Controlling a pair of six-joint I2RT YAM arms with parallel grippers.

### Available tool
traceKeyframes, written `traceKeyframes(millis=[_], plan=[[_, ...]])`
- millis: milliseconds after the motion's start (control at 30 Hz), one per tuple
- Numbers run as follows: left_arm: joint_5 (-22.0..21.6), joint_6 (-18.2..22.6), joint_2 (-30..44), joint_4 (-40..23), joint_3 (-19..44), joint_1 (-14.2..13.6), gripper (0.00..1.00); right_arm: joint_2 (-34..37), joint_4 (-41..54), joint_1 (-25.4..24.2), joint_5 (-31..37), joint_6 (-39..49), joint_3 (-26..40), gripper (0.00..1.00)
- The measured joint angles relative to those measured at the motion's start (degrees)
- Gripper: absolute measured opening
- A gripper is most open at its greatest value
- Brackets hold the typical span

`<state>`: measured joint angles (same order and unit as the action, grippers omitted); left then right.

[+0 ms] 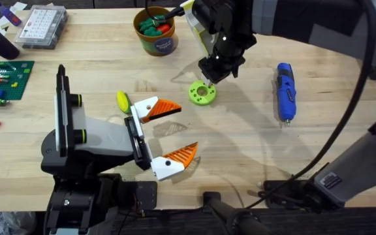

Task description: Pick up the gripper from the table and insert it into the empty holder that is missing its gripper. Then pick up a screw, insert it into the mounting hole, and use the screwdriver to tighten it. Finally, clean up the table by picking up the vegetable and placing it into the bucket.

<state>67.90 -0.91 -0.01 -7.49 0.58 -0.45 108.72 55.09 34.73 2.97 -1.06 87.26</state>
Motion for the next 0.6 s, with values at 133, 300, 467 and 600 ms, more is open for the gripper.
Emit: traceKeyframes(millis=[133,300,467,600], plan=[[0.02,0.0,0.04,0.2,0.0,0.0,0.986,0.2,0.04,0.01,-0.01,0.04,-0.02,0.011],[0.0,0.0,0.04,0.2,0.0,0.0,0.986,0.23,-1.01,0.01,-0.01,0.07,-0.02,0.011],[0.0,0.0,0.04,0.2,0.0,0.0,0.986,0.2,-1.11,-0.01,-0.01,0.07,-0.02,0.011],[0.01,0.0,0.04,0.2,0.0,0.0,0.986,0.15,-1.16,-0.01,-0.01,0.07,-0.02,0.007]])
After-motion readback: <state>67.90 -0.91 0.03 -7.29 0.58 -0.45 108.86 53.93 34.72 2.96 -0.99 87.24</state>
